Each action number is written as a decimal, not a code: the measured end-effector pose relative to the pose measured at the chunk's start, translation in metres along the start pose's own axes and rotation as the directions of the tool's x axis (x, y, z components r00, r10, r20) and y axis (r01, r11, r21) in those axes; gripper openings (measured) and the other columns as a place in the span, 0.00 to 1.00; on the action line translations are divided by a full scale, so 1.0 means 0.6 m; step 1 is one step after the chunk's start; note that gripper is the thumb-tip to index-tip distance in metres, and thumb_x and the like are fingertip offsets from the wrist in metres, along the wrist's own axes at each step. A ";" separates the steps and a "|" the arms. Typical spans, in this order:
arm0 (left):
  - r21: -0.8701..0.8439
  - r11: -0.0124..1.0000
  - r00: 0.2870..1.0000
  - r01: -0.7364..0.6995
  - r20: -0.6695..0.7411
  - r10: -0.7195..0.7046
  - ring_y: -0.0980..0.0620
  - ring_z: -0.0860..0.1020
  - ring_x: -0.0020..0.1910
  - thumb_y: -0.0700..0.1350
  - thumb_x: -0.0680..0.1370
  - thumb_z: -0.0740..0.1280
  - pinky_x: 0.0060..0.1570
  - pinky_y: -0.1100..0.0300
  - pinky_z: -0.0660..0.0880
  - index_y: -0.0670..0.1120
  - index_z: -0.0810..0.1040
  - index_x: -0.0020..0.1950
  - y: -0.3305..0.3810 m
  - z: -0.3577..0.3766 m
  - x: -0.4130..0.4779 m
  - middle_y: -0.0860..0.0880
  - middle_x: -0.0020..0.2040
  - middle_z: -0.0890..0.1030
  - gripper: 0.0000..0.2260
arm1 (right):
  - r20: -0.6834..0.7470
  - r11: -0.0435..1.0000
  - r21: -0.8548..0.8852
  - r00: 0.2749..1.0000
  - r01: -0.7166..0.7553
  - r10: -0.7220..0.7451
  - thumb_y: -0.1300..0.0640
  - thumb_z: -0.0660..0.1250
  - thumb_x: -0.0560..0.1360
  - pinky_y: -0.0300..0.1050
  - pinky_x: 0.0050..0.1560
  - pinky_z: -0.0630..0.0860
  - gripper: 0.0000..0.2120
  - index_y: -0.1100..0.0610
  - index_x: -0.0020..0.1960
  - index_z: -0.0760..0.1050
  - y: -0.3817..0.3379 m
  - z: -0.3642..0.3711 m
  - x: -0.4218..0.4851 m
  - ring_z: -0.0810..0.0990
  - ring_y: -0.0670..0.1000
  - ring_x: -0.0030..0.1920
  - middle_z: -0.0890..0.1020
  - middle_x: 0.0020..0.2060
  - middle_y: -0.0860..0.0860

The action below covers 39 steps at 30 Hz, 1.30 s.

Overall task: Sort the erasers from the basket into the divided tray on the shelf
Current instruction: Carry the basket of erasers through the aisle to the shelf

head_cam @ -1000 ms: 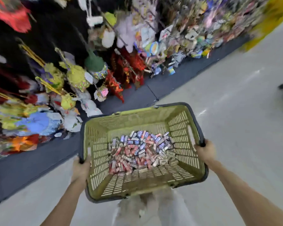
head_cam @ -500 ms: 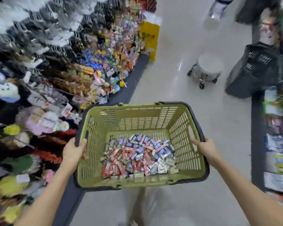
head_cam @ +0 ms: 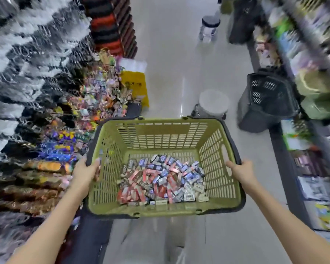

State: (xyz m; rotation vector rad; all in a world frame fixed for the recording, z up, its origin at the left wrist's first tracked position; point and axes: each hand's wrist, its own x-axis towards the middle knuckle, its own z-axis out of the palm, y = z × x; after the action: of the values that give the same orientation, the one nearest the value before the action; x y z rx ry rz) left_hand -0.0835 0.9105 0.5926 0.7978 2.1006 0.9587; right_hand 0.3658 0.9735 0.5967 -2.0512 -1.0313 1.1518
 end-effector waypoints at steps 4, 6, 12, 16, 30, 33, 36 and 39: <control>-0.003 1.000 0.996 -0.013 0.088 0.013 0.53 0.68 0.20 0.39 0.80 0.62 0.18 0.67 0.64 0.40 0.72 0.43 0.097 0.087 0.175 0.44 0.29 0.69 0.07 | -0.066 0.999 0.011 0.997 -0.040 0.041 0.62 0.69 0.72 0.46 0.36 0.70 0.09 0.57 0.34 0.72 -0.081 0.029 0.128 0.74 0.54 0.32 0.74 0.28 0.53; 0.021 1.000 0.993 0.005 0.116 -0.007 0.47 0.73 0.27 0.41 0.80 0.62 0.26 0.60 0.71 0.34 0.74 0.53 0.150 0.124 0.251 0.43 0.33 0.74 0.10 | -0.116 0.998 0.014 0.991 -0.067 0.068 0.61 0.68 0.73 0.47 0.38 0.71 0.04 0.61 0.41 0.76 -0.129 0.042 0.181 0.77 0.56 0.35 0.78 0.33 0.56; 0.075 0.996 0.976 -0.048 0.214 0.031 0.46 0.71 0.27 0.44 0.80 0.63 0.32 0.55 0.68 0.38 0.74 0.52 0.325 0.228 0.481 0.45 0.31 0.74 0.08 | -0.222 0.993 0.070 0.970 -0.091 0.104 0.64 0.66 0.74 0.36 0.22 0.62 0.17 0.53 0.31 0.66 -0.288 0.070 0.334 0.66 0.48 0.25 0.67 0.23 0.48; 0.069 0.995 0.964 -0.067 0.261 0.047 0.47 0.69 0.26 0.44 0.80 0.63 0.31 0.56 0.68 0.42 0.72 0.49 0.432 0.318 0.627 0.45 0.31 0.73 0.05 | -0.245 0.990 0.078 0.960 -0.119 0.135 0.65 0.65 0.74 0.39 0.24 0.62 0.16 0.52 0.32 0.67 -0.373 0.078 0.462 0.67 0.47 0.27 0.68 0.25 0.47; 0.165 0.979 0.962 -0.122 0.262 0.076 0.47 0.70 0.25 0.41 0.79 0.63 0.31 0.53 0.70 0.47 0.67 0.39 0.822 0.623 1.063 0.43 0.29 0.72 0.10 | -0.231 0.993 0.068 0.967 -0.093 0.107 0.61 0.68 0.74 0.46 0.47 0.71 0.14 0.66 0.58 0.75 -0.692 0.071 1.063 0.76 0.53 0.46 0.75 0.43 0.51; 0.181 0.975 0.970 -0.127 0.228 0.084 0.46 0.70 0.25 0.41 0.79 0.64 0.30 0.53 0.71 0.43 0.68 0.40 0.910 0.685 1.167 0.44 0.28 0.72 0.08 | -0.205 0.987 0.094 0.968 -0.127 0.144 0.62 0.67 0.75 0.46 0.38 0.69 0.08 0.60 0.39 0.70 -0.775 0.080 1.197 0.70 0.49 0.33 0.71 0.31 0.50; 0.186 0.974 0.967 -0.130 0.243 0.082 0.45 0.72 0.27 0.42 0.78 0.64 0.34 0.50 0.73 0.42 0.70 0.43 0.993 0.760 1.288 0.43 0.29 0.74 0.06 | -0.194 0.979 0.145 0.967 -0.141 0.167 0.64 0.66 0.75 0.44 0.28 0.63 0.16 0.57 0.32 0.65 -0.850 0.098 1.328 0.66 0.49 0.27 0.66 0.26 0.50; 0.153 0.978 0.953 -0.142 0.287 0.094 0.46 0.71 0.26 0.44 0.79 0.63 0.34 0.50 0.73 0.41 0.71 0.47 1.084 0.847 1.418 0.43 0.29 0.73 0.06 | -0.234 0.974 0.154 0.952 -0.164 0.197 0.64 0.66 0.75 0.37 0.24 0.69 0.11 0.59 0.34 0.71 -0.915 0.112 1.459 0.71 0.50 0.29 0.72 0.27 0.52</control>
State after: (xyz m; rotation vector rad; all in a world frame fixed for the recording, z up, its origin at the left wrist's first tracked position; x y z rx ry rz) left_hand -0.0206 2.0941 0.5880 1.0915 1.9228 0.6844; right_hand 0.4082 2.0080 0.5987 -2.1498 -0.6395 0.9893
